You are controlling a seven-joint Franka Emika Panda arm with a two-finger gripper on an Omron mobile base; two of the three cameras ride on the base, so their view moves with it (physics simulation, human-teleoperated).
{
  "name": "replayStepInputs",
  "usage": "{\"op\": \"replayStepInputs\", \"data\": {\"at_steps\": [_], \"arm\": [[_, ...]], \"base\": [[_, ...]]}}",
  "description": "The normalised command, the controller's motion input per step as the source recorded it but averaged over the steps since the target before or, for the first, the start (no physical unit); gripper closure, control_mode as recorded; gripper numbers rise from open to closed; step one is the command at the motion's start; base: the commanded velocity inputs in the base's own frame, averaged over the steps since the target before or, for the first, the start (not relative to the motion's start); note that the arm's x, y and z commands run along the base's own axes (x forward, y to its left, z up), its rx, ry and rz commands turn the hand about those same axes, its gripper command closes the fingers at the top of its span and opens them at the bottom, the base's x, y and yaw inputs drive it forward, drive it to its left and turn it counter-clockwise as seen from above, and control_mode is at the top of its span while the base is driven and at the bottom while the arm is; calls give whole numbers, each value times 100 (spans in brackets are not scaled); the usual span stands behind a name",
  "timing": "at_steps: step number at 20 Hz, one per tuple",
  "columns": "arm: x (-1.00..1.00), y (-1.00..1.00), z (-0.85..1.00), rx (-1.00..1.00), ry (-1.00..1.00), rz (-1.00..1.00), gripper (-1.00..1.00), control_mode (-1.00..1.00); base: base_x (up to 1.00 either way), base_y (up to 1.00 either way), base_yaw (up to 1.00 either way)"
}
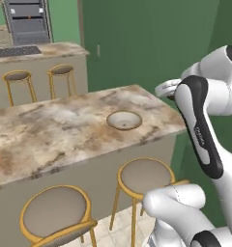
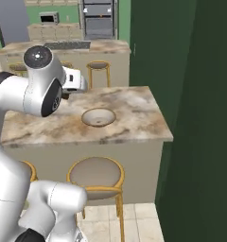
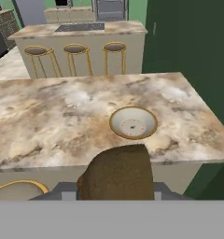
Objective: Retrieve the kiwi and tangerine from the fridge and place them into the bowl on the dining table.
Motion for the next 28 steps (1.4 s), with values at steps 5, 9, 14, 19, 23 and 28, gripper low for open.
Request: {"op": "replayStepInputs", "data": {"at_steps": [5, 9, 14, 19, 23, 28], "arm": [[0, 0, 0, 0, 0, 0, 100, 100], [0, 0, 0, 0, 0, 0, 100, 100], [0, 0, 0, 0, 0, 0, 100, 100], [0, 0, 0, 0, 0, 0, 100, 100], [0, 0, 0, 0, 0, 0, 100, 100], [0, 0, 0, 0, 0, 0, 100, 100]], "base": [[78, 24, 62], [86, 2, 51], [75, -5, 43], [57, -33, 38], [52, -46, 42], [42, -47, 47]]}}
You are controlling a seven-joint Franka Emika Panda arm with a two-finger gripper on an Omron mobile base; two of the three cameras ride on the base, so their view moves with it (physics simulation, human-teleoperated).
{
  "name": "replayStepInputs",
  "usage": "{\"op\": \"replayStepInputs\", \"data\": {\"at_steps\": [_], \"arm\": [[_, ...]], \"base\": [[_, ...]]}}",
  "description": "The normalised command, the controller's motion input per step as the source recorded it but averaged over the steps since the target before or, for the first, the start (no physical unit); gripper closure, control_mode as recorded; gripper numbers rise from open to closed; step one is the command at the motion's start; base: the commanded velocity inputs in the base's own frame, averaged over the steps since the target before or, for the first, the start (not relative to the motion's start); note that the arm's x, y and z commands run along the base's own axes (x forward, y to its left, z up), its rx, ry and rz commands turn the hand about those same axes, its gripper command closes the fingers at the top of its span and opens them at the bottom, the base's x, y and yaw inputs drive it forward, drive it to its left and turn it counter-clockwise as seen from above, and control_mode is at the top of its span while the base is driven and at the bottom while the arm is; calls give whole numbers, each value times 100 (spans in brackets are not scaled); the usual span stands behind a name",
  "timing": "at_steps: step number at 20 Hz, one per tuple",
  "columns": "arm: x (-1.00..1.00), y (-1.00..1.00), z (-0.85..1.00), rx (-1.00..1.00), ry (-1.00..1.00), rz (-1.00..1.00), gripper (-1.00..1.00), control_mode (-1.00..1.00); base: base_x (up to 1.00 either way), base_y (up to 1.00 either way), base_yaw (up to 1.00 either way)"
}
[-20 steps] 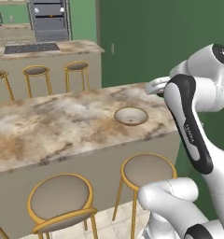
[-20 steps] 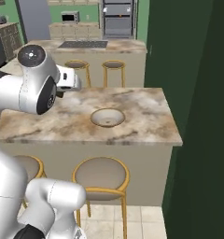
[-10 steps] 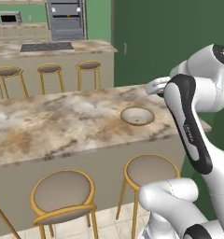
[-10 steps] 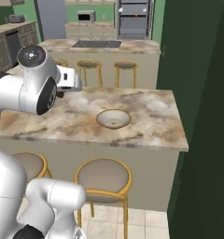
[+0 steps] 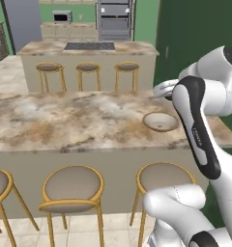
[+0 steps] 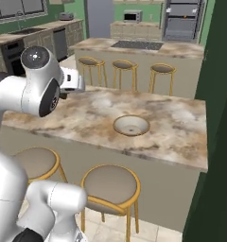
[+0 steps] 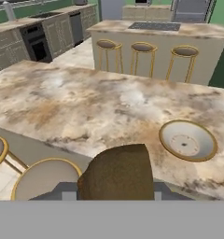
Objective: Retrieve the kiwi and tangerine from the fridge and place them into the bowl on the dining table.
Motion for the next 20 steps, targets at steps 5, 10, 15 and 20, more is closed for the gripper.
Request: {"op": "replayStepInputs", "data": {"at_steps": [5, 10, 15, 20], "arm": [[0, 0, 0, 0, 0, 0, 100, 100], [32, -23, 0, 0, 10, 8, 100, -100], [29, -37, -11, 0, 8, -13, 100, -100], [29, -27, -15, -4, 3, -29, 100, -100]], "base": [[33, -29, 42], [8, -5, 6], [0, 0, 0], [0, 0, 0]]}}
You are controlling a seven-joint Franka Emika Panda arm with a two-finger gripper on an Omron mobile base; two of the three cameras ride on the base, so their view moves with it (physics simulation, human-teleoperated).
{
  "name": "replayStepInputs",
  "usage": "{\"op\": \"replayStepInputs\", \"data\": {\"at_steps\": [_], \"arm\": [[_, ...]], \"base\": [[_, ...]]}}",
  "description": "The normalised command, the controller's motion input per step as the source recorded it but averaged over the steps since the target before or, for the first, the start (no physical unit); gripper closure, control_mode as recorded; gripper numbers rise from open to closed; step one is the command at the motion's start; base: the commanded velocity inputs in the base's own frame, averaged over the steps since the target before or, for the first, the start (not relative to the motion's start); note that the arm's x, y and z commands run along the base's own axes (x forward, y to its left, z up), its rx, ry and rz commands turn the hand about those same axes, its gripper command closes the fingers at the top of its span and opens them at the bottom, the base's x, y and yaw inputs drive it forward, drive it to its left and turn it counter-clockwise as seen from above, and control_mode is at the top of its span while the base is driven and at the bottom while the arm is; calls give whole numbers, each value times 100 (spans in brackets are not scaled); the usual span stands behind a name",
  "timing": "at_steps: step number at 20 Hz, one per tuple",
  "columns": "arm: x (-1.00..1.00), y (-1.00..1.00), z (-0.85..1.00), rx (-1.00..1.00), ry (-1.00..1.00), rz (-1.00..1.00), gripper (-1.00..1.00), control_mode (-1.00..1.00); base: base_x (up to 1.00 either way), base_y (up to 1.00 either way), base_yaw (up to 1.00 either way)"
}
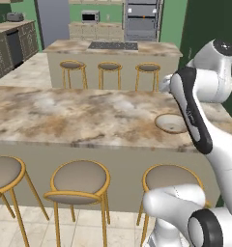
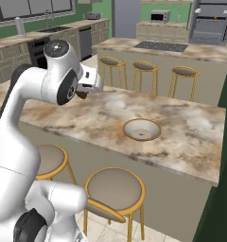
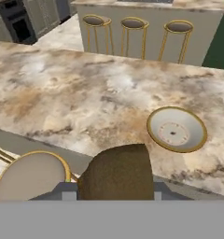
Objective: Retrieve the kiwi and tangerine from the fridge and place them into the bowl on the dining table.
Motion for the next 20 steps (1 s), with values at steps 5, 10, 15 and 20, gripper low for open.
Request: {"op": "replayStepInputs", "data": {"at_steps": [5, 10, 15, 20], "arm": [[29, -28, -13, -1, 20, -36, 100, -100], [-3, -43, -33, 0, 22, -20, 100, -100], [-28, -41, -28, 5, 14, 0, 100, -100], [-41, -33, -25, 7, 5, 1, 100, -100]], "base": [[0, 0, 0], [0, 0, 0], [0, 0, 0], [0, 0, 0]]}}
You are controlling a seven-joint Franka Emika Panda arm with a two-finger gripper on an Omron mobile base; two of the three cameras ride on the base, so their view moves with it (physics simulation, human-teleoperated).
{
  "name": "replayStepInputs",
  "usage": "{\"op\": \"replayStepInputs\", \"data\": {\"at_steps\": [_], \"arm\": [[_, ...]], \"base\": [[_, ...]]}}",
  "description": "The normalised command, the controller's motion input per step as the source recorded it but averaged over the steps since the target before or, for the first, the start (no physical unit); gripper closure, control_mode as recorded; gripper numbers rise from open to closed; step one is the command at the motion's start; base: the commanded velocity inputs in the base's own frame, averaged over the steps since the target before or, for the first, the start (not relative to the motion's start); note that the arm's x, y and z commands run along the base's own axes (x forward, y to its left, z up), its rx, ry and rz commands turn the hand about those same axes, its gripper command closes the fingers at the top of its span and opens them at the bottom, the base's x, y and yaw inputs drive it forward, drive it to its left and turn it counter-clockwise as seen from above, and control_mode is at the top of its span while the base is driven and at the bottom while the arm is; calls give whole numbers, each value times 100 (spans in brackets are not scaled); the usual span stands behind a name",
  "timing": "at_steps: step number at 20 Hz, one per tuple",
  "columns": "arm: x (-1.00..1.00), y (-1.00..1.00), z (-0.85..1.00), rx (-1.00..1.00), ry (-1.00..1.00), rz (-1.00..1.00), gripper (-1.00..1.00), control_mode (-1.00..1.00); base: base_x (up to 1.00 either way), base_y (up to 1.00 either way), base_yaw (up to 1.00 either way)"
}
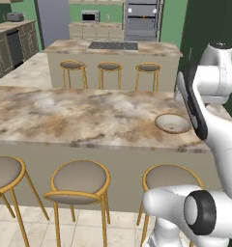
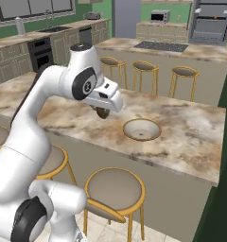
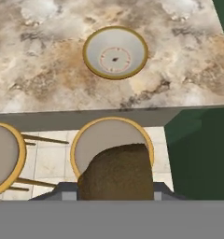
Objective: Retrieve the kiwi and tangerine from the fridge and place them into the bowl on the dining table.
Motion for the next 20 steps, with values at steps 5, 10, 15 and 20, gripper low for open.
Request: {"op": "replayStepInputs", "data": {"at_steps": [5, 10, 15, 20], "arm": [[-5, -29, -17, 9, 3, 6, 100, -100], [8, -39, -17, 11, 7, 16, 100, -100], [39, -37, -20, 10, 22, 11, 100, -100], [79, -5, -34, 3, 26, 10, 100, -100]], "base": [[0, 0, 0], [0, 0, 0], [0, 0, 0], [0, 0, 0]]}}
